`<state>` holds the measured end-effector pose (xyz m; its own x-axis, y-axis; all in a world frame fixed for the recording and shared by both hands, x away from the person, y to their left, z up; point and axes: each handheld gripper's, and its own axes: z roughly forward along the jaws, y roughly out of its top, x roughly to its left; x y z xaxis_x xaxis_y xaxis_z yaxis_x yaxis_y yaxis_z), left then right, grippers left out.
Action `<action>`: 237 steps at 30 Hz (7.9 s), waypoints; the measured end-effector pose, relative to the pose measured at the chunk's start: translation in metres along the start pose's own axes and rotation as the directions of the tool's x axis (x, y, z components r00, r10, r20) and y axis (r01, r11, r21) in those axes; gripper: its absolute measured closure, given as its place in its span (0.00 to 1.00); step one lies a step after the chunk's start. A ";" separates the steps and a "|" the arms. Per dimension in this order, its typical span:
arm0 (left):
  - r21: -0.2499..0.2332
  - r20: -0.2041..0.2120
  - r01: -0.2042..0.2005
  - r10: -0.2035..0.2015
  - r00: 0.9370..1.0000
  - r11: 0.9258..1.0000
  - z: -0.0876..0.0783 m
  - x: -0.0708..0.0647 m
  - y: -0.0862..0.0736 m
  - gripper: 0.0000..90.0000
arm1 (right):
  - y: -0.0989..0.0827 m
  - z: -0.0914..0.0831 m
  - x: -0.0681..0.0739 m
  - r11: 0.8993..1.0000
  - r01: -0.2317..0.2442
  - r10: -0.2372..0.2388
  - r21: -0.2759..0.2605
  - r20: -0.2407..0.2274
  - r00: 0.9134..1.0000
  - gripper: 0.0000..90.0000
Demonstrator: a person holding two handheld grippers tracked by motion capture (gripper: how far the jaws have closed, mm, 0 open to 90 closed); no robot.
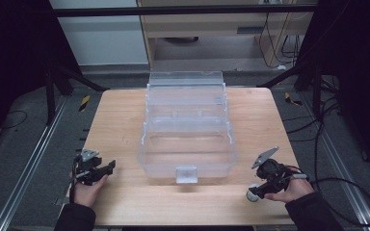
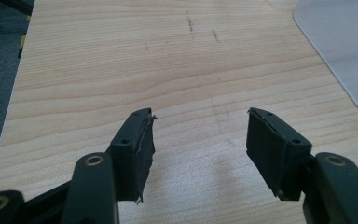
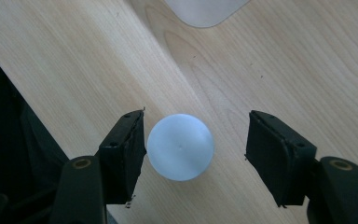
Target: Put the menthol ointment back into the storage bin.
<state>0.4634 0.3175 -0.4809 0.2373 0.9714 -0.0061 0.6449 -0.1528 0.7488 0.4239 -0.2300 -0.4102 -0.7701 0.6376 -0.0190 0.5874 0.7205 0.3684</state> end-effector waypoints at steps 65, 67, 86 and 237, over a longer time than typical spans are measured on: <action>0.017 -0.001 -0.004 0.004 1.000 1.000 0.002 -0.001 0.001 0.47 | 0.026 0.007 -0.007 0.989 0.008 0.002 0.147 -0.066 0.998 0.56; 0.020 -0.001 -0.003 0.003 1.000 1.000 0.002 0.000 0.001 0.47 | 0.029 0.003 -0.007 0.989 -0.005 0.015 0.145 -0.067 0.998 0.56; 0.021 0.002 -0.005 0.005 1.000 1.000 0.001 0.000 0.000 0.47 | 0.056 -0.030 -0.010 0.995 -0.021 0.025 0.098 -0.041 0.999 0.56; 0.020 -0.001 0.000 0.000 1.000 1.000 0.001 0.003 0.000 0.47 | 0.121 0.028 -0.018 0.998 0.053 -0.052 0.026 -0.030 0.998 0.53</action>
<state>0.4652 0.3206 -0.4819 0.2369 0.9715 -0.0059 0.6595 -0.1564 0.7352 0.5161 -0.1468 -0.3907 -0.8067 0.5908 -0.0108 0.5520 0.7600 0.3430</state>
